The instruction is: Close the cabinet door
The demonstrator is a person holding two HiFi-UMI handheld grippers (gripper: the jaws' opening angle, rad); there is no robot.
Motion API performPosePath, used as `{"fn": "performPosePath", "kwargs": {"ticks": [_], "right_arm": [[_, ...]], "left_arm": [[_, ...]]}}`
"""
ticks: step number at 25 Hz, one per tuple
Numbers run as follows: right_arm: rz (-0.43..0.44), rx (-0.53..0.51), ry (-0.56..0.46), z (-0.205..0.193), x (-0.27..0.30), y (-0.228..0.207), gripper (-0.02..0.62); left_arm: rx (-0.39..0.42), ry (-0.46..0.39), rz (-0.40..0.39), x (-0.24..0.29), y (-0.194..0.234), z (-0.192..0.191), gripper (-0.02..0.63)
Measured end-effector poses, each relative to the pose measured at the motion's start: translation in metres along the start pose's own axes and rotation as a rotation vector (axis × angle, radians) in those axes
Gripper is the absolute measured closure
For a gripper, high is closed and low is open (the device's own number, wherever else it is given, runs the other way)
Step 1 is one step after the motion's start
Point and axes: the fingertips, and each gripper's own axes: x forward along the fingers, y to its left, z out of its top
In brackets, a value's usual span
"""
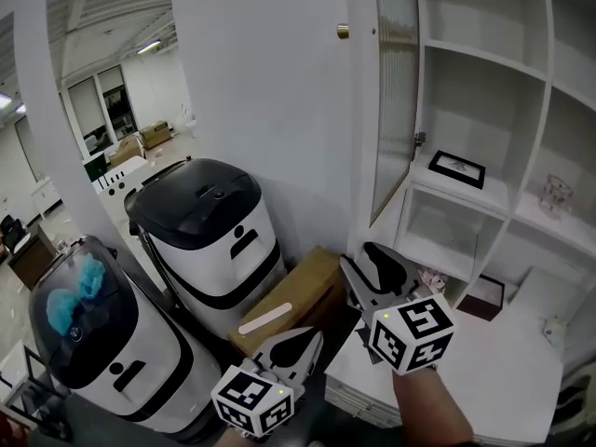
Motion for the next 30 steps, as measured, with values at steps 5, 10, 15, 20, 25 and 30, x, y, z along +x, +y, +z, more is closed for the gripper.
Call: {"fn": "performPosePath", "kwargs": {"ticks": [5,10,15,20,25,30], "right_arm": [[-0.099,-0.064,-0.003,-0.002,0.007,-0.005,0.428],[-0.143,-0.121,0.013,-0.002,0.011,-0.004,0.428],[-0.15,-0.126,0.016,-0.001,0.01,-0.006,0.416],[-0.148,-0.105,0.021,-0.001,0.005,-0.009,0.416],[-0.16,-0.097,0.025,0.0,-0.008,-0.013,0.428],[-0.191,-0.099,0.026,0.003,-0.028,-0.022,0.439]], "left_arm": [[-0.007,-0.005,-0.022,-0.001,0.015,0.0,0.603],[-0.016,-0.002,-0.059,0.007,0.014,-0.001,0.603],[-0.017,-0.003,-0.083,0.012,0.014,0.0,0.603],[-0.015,0.006,-0.104,0.014,0.012,-0.002,0.603],[-0.011,0.008,-0.119,0.013,0.007,-0.002,0.603],[0.001,0.012,-0.146,0.014,-0.006,-0.002,0.603]]}}
